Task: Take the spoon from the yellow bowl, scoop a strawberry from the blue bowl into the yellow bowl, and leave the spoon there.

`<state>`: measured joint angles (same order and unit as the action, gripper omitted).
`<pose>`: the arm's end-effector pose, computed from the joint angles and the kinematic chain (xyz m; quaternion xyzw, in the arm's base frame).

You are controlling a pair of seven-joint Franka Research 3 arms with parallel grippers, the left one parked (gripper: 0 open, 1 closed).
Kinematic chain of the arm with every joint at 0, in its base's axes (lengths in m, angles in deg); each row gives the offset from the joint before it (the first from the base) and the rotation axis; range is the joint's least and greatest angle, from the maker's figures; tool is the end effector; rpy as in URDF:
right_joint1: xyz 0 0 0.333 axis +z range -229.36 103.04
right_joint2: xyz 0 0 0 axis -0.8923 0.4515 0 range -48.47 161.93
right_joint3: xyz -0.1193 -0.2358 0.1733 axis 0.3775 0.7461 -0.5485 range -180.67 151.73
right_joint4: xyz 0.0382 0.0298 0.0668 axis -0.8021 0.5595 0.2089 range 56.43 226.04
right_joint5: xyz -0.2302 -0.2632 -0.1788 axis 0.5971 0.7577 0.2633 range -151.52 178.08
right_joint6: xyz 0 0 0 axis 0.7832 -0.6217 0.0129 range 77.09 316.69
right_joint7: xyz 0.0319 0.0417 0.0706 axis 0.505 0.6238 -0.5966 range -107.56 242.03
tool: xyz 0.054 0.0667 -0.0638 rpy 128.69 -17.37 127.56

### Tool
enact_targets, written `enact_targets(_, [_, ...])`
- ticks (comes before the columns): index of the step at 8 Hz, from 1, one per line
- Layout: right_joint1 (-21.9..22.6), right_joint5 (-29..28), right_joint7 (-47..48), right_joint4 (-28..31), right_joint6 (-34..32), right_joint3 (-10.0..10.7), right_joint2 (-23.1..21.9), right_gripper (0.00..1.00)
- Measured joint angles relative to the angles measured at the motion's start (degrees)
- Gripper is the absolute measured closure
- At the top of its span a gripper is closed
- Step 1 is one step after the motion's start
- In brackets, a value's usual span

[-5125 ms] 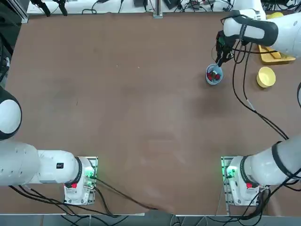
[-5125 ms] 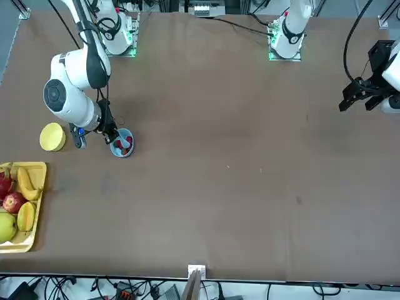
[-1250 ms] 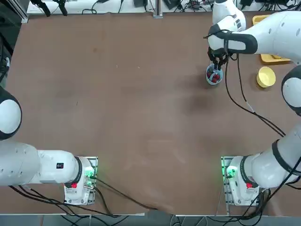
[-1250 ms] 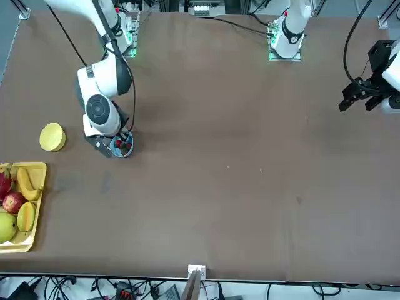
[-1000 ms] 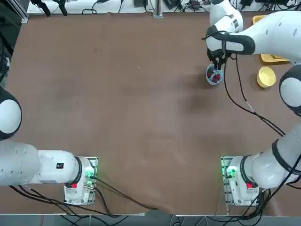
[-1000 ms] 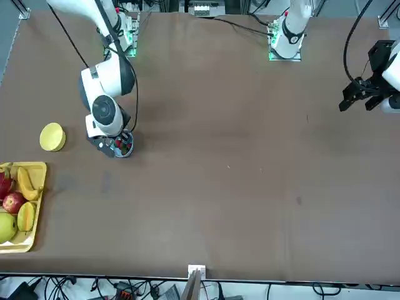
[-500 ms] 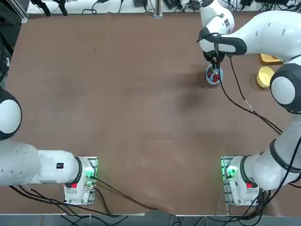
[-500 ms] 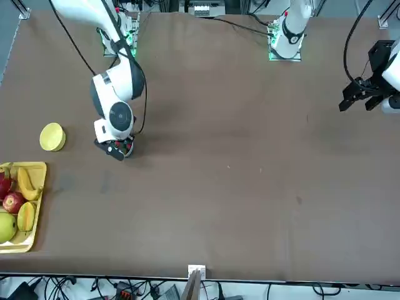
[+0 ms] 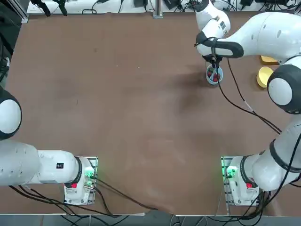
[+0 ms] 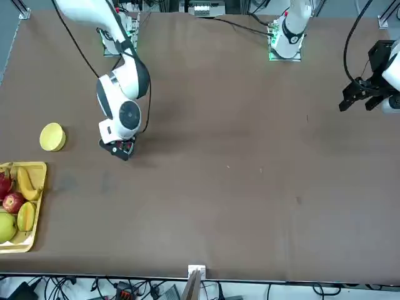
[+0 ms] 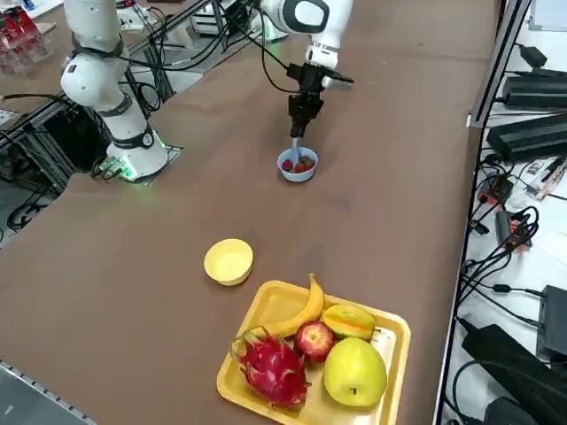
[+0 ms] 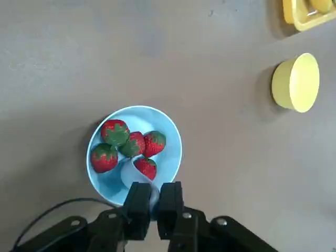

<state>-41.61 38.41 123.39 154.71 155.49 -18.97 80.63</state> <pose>0.5491 0.2264 0.2833 0.9480 -0.1552 -0.0419 0.2746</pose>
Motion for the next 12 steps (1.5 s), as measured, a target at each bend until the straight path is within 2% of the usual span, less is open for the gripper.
enact_targets(5, [4.03, 4.25, 1.69, -3.47, -4.7, 0.0, 3.69, 0.89])
enact_targets(12, [8.58, 10.45, 2.74, -3.77, -6.92, 0.03, 6.23, 0.89])
